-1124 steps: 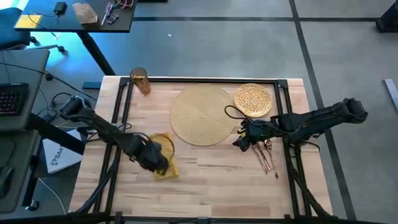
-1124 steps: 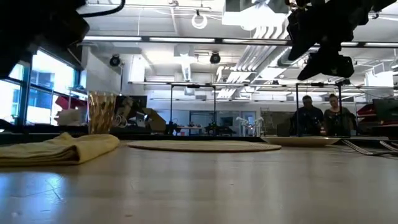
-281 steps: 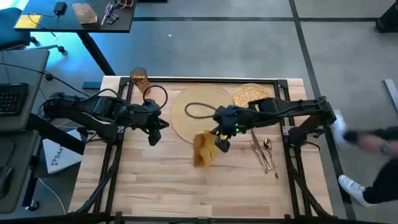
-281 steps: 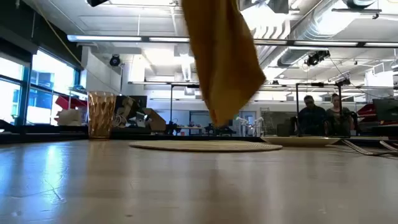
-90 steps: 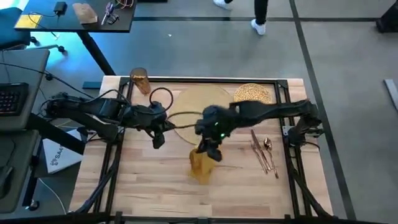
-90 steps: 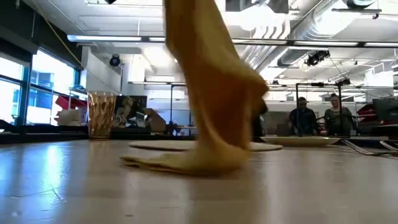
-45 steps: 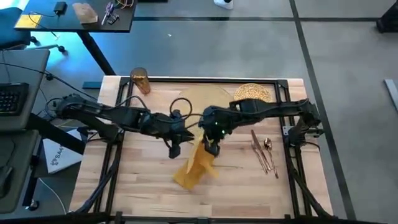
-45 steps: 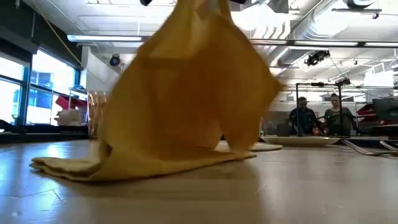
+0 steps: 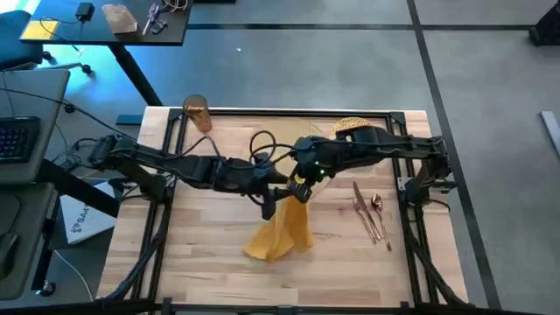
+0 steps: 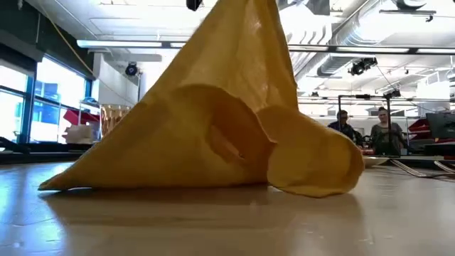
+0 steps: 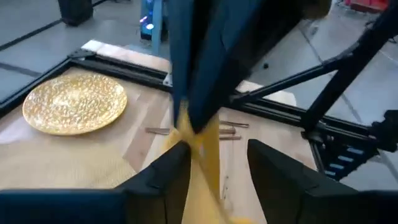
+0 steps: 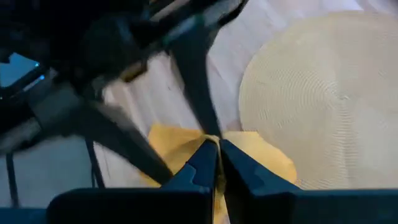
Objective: Set table place
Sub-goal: Fold the yellow table napkin
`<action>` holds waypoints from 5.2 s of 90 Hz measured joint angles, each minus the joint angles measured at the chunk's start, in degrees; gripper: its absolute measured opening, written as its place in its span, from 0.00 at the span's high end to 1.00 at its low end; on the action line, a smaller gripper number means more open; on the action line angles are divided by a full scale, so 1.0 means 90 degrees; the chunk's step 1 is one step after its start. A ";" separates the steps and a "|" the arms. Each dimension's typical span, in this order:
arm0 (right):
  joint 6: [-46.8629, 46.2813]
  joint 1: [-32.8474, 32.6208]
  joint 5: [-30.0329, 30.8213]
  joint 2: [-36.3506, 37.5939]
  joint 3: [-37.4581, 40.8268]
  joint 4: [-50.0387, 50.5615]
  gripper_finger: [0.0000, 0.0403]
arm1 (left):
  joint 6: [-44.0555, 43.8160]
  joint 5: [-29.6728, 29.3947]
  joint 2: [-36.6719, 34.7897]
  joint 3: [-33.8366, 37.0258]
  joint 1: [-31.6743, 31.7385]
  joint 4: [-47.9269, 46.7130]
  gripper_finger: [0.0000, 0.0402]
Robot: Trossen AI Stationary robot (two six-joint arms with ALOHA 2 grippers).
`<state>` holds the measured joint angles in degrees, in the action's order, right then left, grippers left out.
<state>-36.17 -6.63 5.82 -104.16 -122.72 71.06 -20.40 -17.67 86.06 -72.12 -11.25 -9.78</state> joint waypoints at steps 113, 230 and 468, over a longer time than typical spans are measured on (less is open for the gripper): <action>-0.0537 -0.1131 -0.1437 0.1361 -0.1360 0.1755 1.00 | -0.0458 -0.0006 -0.0273 -0.0721 -0.0842 -0.4634 1.00; -0.0529 -0.1361 -0.2816 0.1806 -0.0921 0.0938 1.00 | -0.3771 0.5666 -0.1606 -0.1479 -0.0656 -0.2774 1.00; 0.0129 0.0634 -0.1981 0.1715 -0.0692 0.0883 1.00 | -0.0985 0.0926 0.4379 -0.0594 0.0206 0.2835 0.98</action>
<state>-35.01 -0.93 -12.01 -88.73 -128.95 79.00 -29.27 -9.33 125.47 -77.47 -9.39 15.74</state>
